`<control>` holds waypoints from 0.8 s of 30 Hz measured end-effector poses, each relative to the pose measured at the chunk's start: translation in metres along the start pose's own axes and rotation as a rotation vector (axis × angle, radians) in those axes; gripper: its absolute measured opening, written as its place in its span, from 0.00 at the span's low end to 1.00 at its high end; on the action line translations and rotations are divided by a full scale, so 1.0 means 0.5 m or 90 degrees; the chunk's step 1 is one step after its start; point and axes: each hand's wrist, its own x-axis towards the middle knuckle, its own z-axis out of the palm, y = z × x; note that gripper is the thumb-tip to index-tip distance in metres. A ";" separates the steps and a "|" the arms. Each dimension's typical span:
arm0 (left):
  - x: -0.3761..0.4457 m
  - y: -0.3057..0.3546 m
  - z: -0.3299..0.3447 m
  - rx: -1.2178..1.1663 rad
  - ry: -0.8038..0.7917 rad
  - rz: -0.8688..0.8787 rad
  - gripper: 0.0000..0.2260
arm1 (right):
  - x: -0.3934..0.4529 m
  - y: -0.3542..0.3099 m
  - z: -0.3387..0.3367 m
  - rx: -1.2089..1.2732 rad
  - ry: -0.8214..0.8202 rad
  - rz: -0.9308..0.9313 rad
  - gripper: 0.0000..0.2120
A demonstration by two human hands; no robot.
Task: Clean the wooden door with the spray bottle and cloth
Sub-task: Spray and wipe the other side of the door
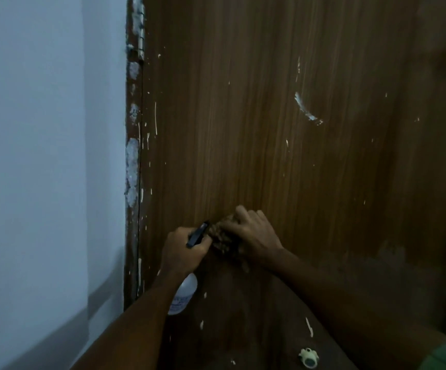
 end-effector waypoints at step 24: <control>-0.009 -0.037 -0.122 0.029 0.156 -0.093 0.17 | 0.215 -0.181 -0.021 -0.006 -0.083 -0.134 0.27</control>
